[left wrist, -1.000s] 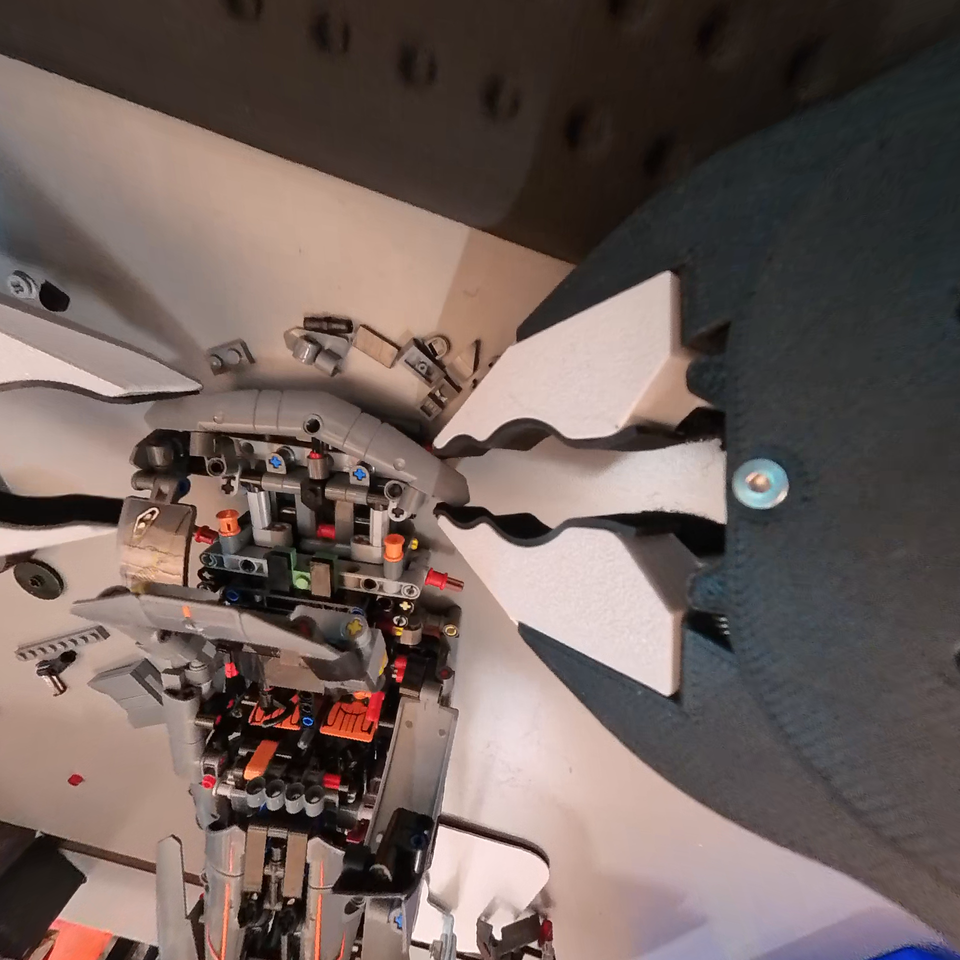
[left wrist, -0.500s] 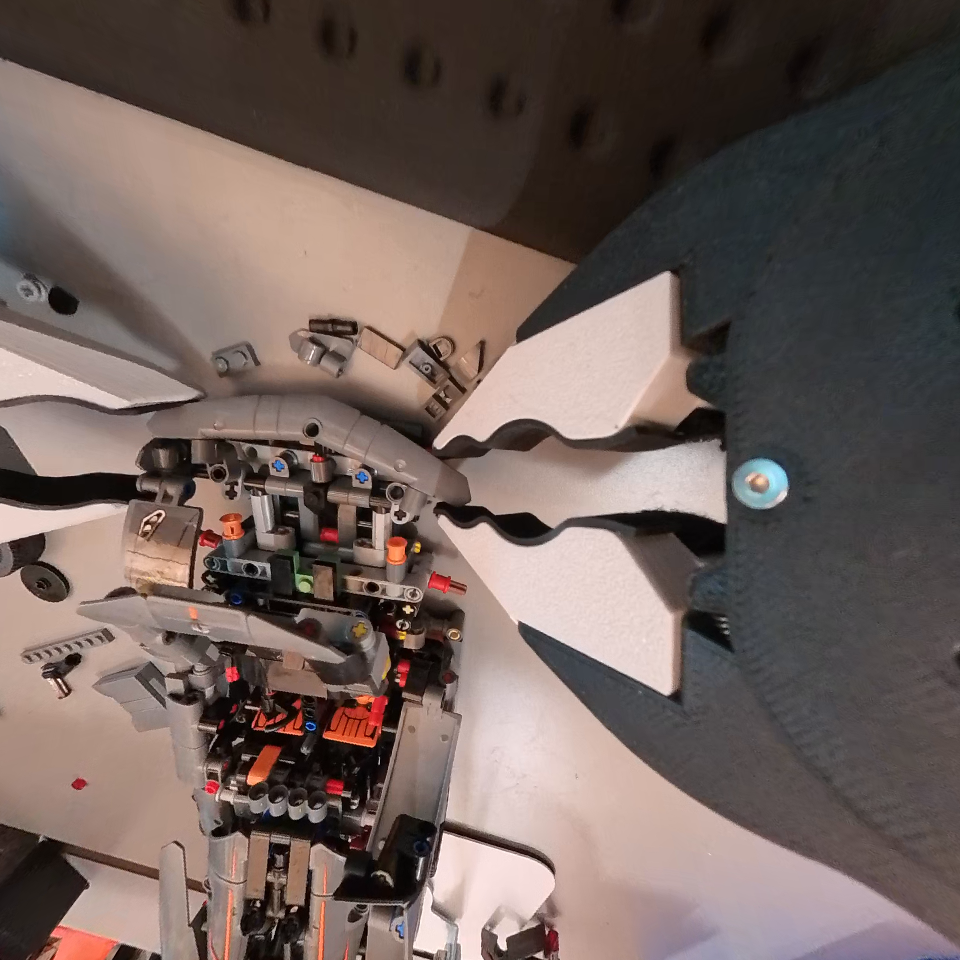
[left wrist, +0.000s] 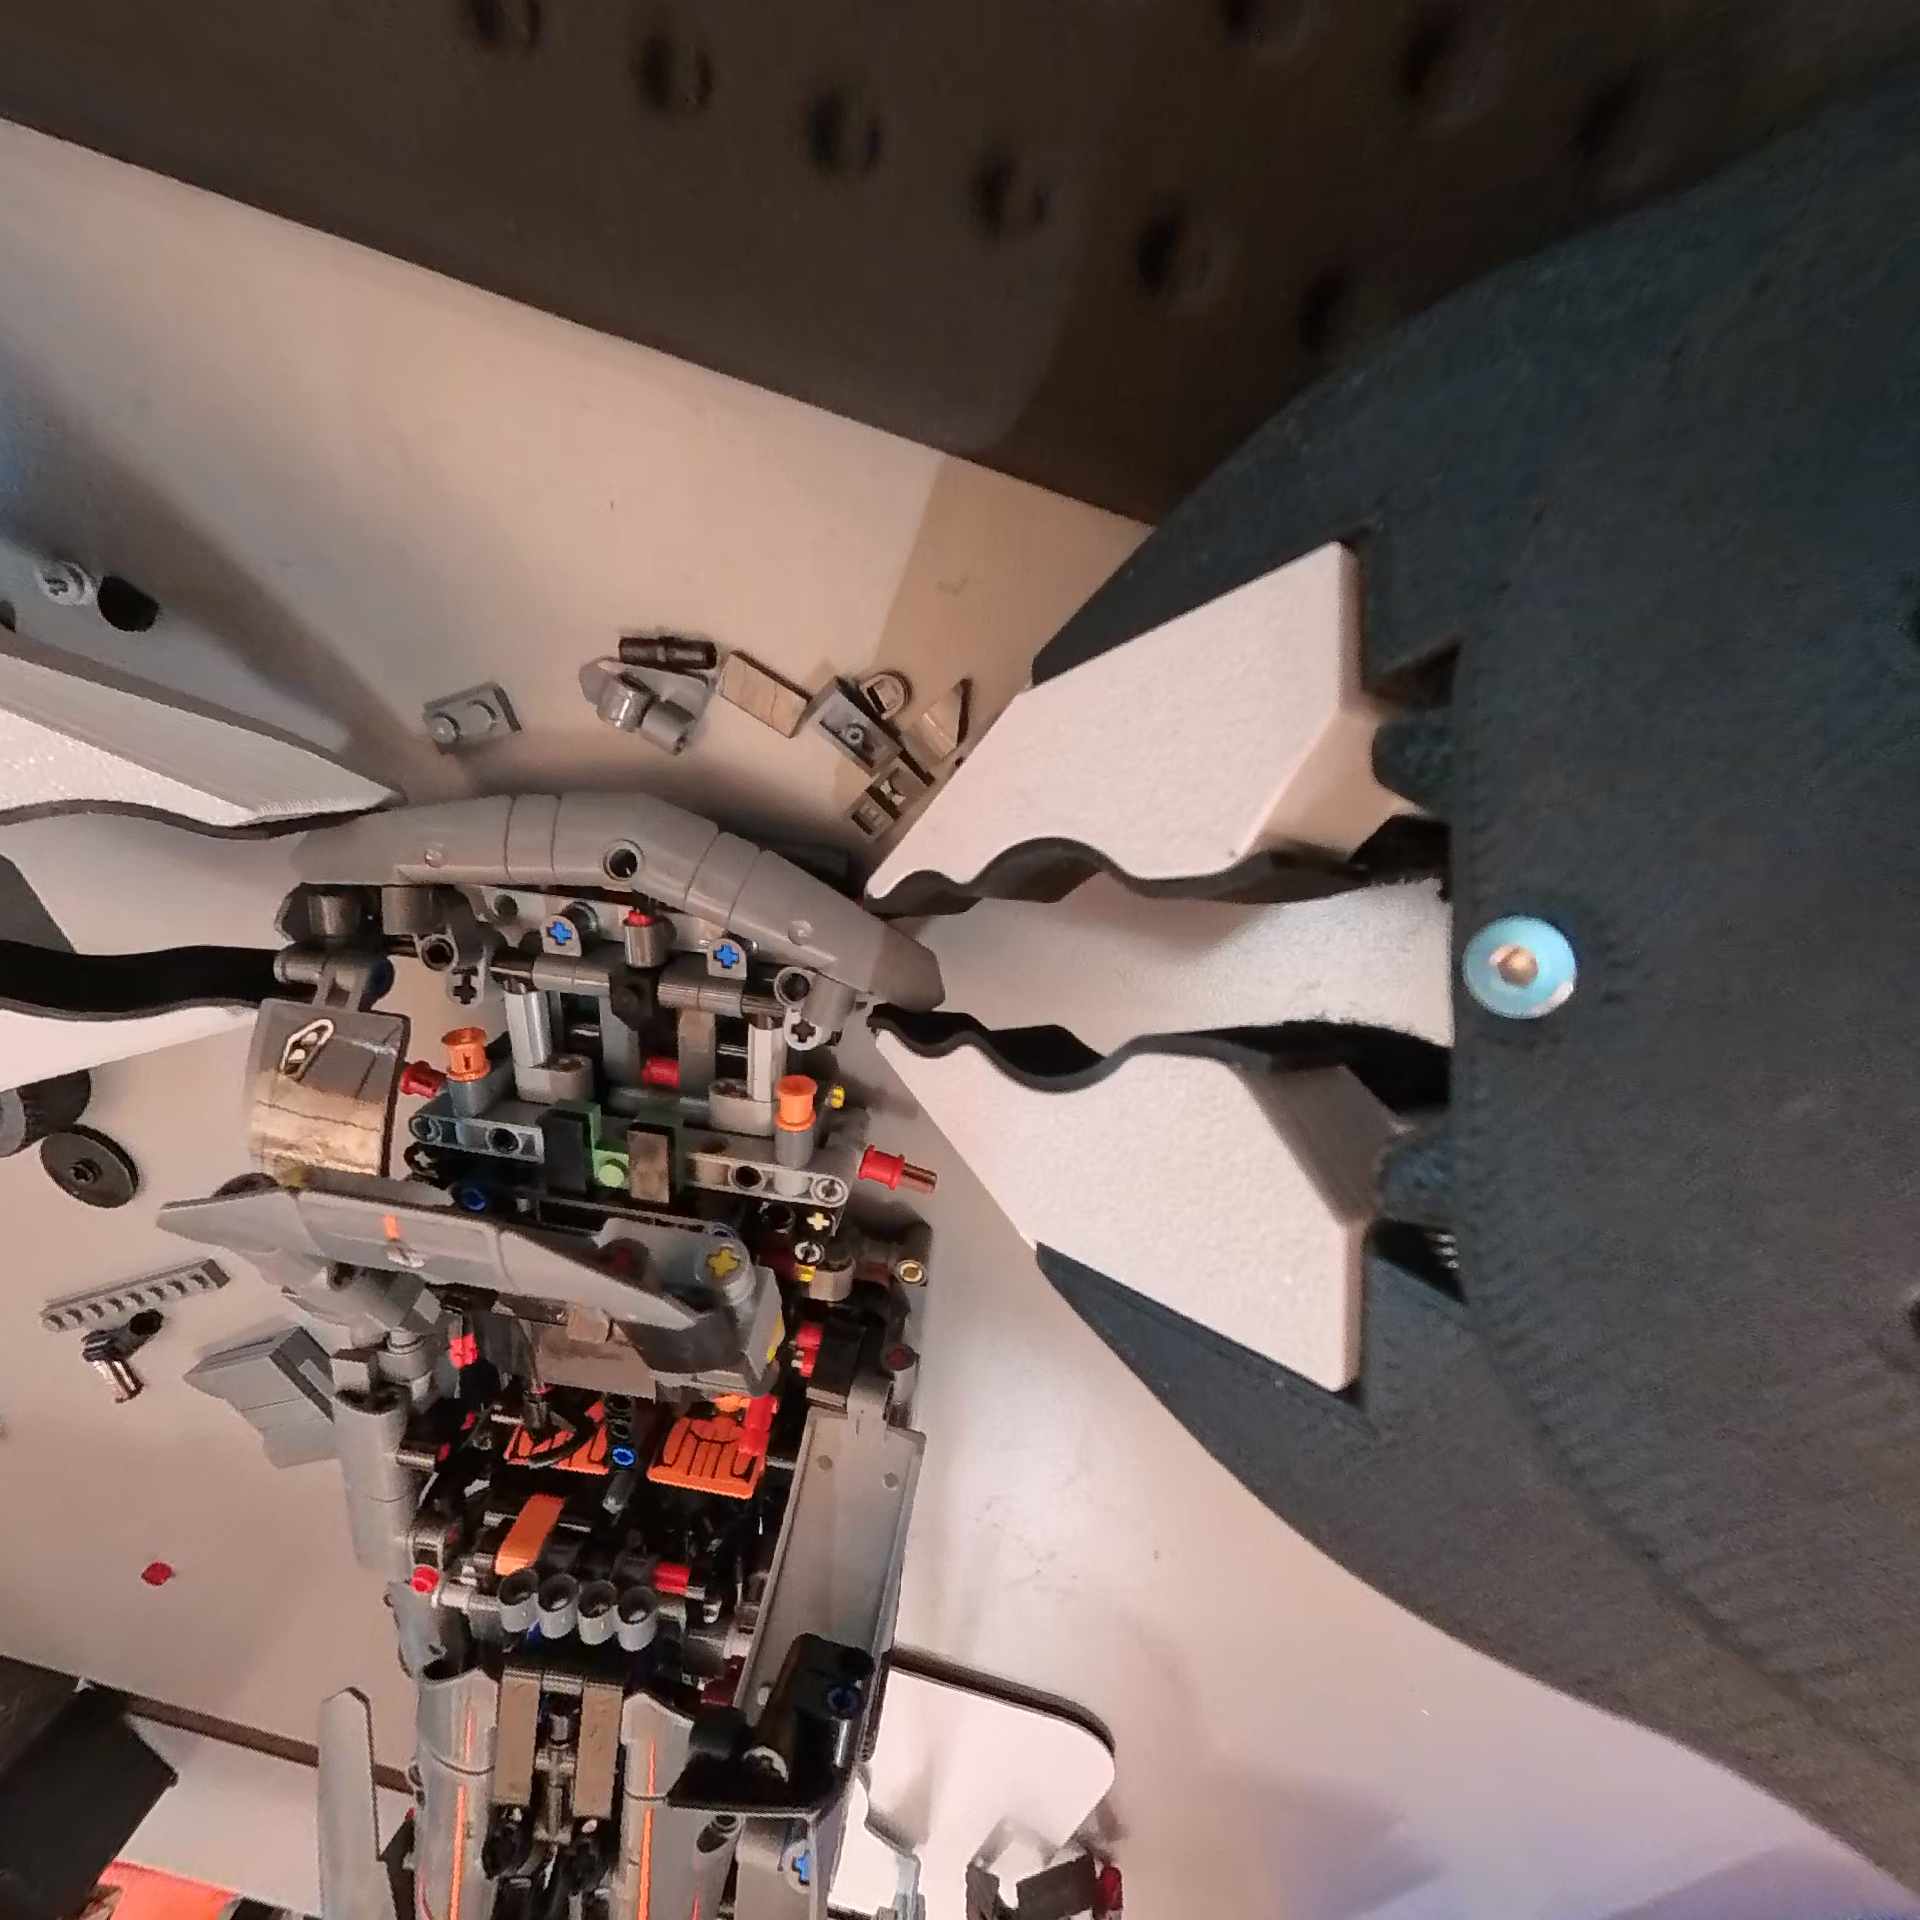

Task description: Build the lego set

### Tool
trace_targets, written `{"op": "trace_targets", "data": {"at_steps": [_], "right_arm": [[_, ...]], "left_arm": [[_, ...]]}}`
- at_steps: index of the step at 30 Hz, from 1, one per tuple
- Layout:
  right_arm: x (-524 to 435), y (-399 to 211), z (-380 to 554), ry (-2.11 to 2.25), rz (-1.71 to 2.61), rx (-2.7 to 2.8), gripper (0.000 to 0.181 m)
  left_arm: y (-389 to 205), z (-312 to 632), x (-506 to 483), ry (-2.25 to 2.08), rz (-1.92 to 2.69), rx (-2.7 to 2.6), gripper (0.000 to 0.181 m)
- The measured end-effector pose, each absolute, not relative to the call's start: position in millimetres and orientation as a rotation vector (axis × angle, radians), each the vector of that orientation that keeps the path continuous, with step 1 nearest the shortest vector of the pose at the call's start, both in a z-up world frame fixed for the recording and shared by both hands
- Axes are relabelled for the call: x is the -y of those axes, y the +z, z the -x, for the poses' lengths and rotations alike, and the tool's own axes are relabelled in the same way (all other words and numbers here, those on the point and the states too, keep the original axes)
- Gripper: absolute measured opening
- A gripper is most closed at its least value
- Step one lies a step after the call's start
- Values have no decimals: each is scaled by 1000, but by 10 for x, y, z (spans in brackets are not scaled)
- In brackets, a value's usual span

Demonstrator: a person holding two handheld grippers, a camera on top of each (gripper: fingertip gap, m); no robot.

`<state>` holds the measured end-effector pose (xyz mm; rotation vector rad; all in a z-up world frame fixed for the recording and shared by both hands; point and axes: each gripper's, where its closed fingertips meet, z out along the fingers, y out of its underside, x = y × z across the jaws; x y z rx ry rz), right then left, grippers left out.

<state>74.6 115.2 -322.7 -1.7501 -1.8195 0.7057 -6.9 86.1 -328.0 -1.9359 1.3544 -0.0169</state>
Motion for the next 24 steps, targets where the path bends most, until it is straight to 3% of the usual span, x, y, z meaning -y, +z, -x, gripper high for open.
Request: {"op": "trace_targets", "data": {"at_steps": [14, 24], "right_arm": [[-1146, -3231, -746, 695, 1735, 1824, 30], [-1148, -3233, -746, 689, 1723, 1825, 31]], "left_arm": [[-3220, 57, -851, 17, 1890, -1415, 25], [-3214, 41, -873, 48, 1870, -1432, 21]]}}
